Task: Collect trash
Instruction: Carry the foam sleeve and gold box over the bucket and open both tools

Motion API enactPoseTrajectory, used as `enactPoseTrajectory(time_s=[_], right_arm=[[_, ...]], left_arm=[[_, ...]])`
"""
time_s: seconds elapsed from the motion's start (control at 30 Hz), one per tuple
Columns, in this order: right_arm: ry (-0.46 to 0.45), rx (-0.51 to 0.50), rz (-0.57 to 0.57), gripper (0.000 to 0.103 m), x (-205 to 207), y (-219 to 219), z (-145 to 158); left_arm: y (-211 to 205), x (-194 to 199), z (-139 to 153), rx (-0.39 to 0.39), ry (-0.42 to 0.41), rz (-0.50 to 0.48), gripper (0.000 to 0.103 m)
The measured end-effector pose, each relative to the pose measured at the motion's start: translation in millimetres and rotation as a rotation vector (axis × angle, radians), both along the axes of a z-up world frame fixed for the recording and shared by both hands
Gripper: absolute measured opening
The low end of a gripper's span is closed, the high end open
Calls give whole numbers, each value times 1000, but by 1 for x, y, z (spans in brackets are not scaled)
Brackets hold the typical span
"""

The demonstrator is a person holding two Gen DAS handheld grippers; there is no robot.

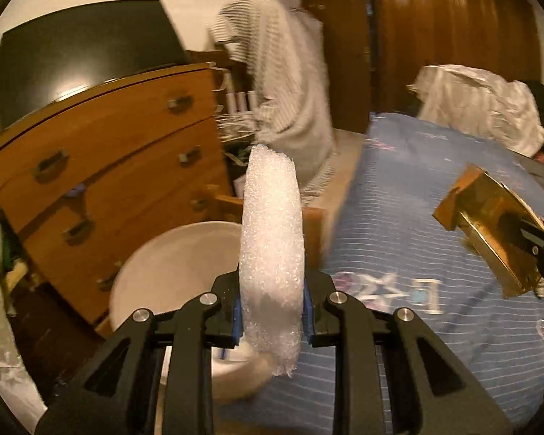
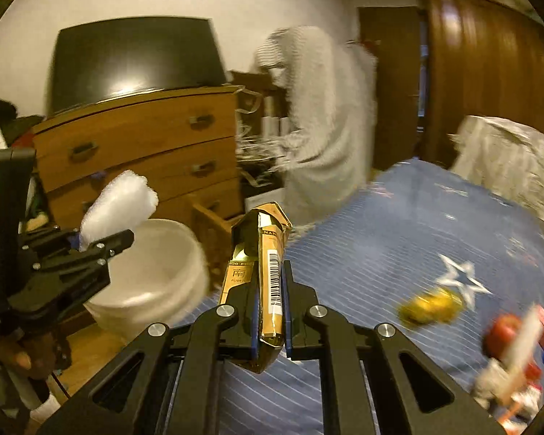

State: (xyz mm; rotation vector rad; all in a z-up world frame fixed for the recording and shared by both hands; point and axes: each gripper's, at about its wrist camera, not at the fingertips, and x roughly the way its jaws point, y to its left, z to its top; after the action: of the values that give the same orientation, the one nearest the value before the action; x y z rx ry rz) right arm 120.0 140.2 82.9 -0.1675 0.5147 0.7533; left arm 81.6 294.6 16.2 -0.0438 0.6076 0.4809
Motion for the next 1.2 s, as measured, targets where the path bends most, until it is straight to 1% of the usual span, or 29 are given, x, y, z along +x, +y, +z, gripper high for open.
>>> enactPoseTrajectory(time_s=[0.13, 0.27, 0.3, 0.4, 0.6, 0.87, 1.1, 1.2], right_arm=[[24, -36, 78, 10, 4, 67, 10], [40, -87, 131, 10, 2, 126, 15], [40, -95, 138, 10, 5, 138, 15], [39, -121, 165, 11, 4, 170, 18], [64, -169, 195, 10, 10, 213, 10], [89, -196, 204, 11, 17, 232, -3], [114, -199, 200, 11, 25, 228, -14], [123, -188, 211, 11, 27, 229, -16]], left_arm=[[38, -6, -2, -13, 21, 59, 22], [71, -6, -9, -38, 42, 106, 22], [80, -5, -11, -52, 46, 115, 22], [94, -6, -14, -62, 54, 127, 23], [118, -1, -21, -83, 74, 138, 23], [129, 4, -33, -106, 102, 131, 23], [140, 7, -42, -128, 112, 134, 23], [146, 8, -45, -151, 109, 129, 23]])
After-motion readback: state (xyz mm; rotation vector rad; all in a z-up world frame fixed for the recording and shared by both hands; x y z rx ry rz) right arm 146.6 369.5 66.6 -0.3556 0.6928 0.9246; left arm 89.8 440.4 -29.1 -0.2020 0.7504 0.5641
